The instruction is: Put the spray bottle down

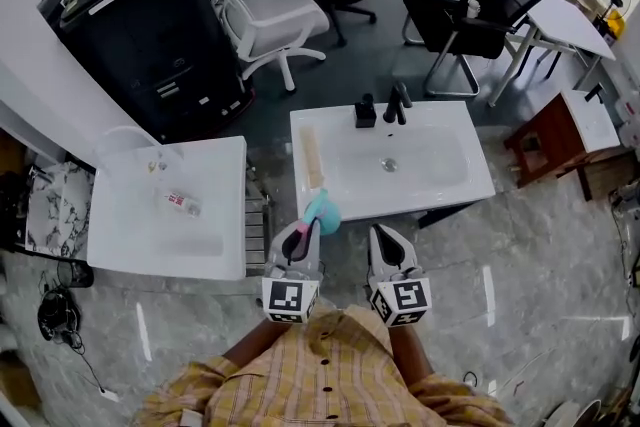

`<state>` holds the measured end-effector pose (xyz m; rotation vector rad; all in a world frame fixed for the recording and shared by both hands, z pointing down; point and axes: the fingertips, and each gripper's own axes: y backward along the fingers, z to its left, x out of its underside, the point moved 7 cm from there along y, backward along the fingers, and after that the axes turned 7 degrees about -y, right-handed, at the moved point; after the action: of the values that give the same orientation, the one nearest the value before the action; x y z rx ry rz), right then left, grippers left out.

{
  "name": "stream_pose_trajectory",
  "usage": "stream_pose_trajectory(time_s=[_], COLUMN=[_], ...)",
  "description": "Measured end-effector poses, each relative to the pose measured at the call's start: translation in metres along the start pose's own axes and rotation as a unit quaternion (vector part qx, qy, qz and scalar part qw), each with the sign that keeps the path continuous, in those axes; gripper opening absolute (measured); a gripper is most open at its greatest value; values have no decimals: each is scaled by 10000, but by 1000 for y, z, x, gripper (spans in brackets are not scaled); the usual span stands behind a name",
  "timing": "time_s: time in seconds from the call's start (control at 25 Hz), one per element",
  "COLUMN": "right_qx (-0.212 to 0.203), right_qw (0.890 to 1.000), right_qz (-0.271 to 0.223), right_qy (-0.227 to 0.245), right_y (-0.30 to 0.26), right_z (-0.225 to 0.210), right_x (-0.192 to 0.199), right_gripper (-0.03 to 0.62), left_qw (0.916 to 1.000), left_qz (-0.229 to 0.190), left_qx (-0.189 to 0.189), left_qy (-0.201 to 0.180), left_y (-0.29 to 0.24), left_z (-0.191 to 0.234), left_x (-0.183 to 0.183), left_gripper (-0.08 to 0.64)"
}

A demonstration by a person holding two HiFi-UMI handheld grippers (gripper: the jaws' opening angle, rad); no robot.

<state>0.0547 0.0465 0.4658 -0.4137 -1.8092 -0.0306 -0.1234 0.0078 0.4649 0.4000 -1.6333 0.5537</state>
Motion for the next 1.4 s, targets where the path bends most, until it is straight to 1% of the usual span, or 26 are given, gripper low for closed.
stream_pose_trajectory(time_s=[0.16, 0.28, 0.44, 0.68, 0.88, 1.04, 1.4], right_qx=[19, 34, 19, -152, -363, -552, -848], right_qw=[10000, 10000, 10000, 9998, 9990, 9979, 9955], right_qz=[-24, 69, 71, 154, 232, 325, 432], right_qy=[25, 11, 0, 35, 89, 89, 23], right_y=[-22, -35, -52, -85, -115, -134, -170], right_z=[-3, -9, -18, -42, -62, -79, -113], right_x=[-3, -4, -11, -27, -44, -49, -53], right_gripper=[2, 2, 2, 2, 2, 2, 2], left_qw=[10000, 9999, 9998, 9994, 9985, 9972, 9943], left_qz=[10, 82, 177, 286, 356, 434, 592], left_qx=[17, 33, 30, -183, -399, -589, -866], left_qy=[50, 122, 111, 33, 128, 143, 206], left_y=[-19, -31, -46, -75, -104, -129, -176], left_z=[16, 20, 22, 30, 36, 38, 41], left_x=[2, 3, 7, 7, 1, 2, 9], left_gripper=[17, 17, 17, 17, 17, 17, 17])
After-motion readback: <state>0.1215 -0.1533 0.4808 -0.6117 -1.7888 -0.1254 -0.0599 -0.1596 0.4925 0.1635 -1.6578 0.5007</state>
